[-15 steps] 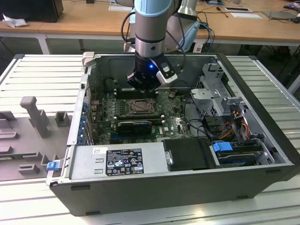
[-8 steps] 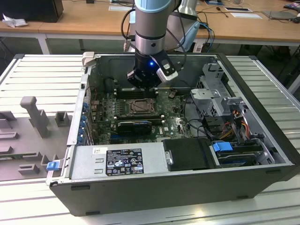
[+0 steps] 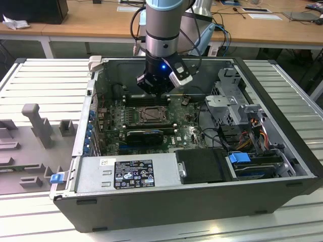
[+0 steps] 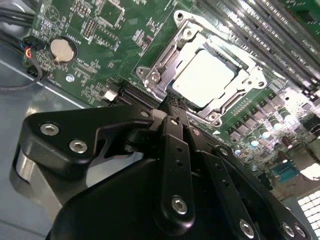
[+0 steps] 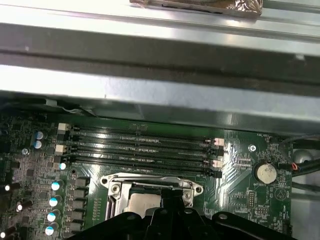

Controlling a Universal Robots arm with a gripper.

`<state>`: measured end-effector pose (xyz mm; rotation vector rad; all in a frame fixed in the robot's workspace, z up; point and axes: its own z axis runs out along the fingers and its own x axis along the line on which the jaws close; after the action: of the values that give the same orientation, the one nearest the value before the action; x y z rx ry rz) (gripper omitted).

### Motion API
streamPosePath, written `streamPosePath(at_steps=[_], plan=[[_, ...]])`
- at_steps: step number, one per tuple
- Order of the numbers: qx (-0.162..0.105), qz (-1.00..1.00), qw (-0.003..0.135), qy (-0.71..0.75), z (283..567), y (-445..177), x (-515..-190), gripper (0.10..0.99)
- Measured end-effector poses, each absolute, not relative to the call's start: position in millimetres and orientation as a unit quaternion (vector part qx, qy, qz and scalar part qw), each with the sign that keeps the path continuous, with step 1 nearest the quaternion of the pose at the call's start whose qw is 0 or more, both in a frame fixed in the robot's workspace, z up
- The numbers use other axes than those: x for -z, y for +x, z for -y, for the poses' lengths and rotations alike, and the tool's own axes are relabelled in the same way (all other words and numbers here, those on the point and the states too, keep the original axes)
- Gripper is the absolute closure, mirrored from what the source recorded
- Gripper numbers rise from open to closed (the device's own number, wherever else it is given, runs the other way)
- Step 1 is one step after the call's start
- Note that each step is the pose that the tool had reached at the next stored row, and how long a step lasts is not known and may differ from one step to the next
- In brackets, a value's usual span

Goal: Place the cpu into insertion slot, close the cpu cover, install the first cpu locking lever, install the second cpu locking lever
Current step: 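Install the second cpu locking lever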

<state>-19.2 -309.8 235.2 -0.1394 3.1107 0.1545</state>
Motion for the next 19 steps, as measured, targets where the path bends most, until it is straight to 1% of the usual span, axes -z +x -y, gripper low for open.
streamPosePath(at_steps=[5, 19], plan=[[-0.05, -0.998, 0.012, -0.045, 318, -19, -235, 0.98], [-0.05, -0.998, 0.012, -0.044, 327, -19, -238, 0.98]])
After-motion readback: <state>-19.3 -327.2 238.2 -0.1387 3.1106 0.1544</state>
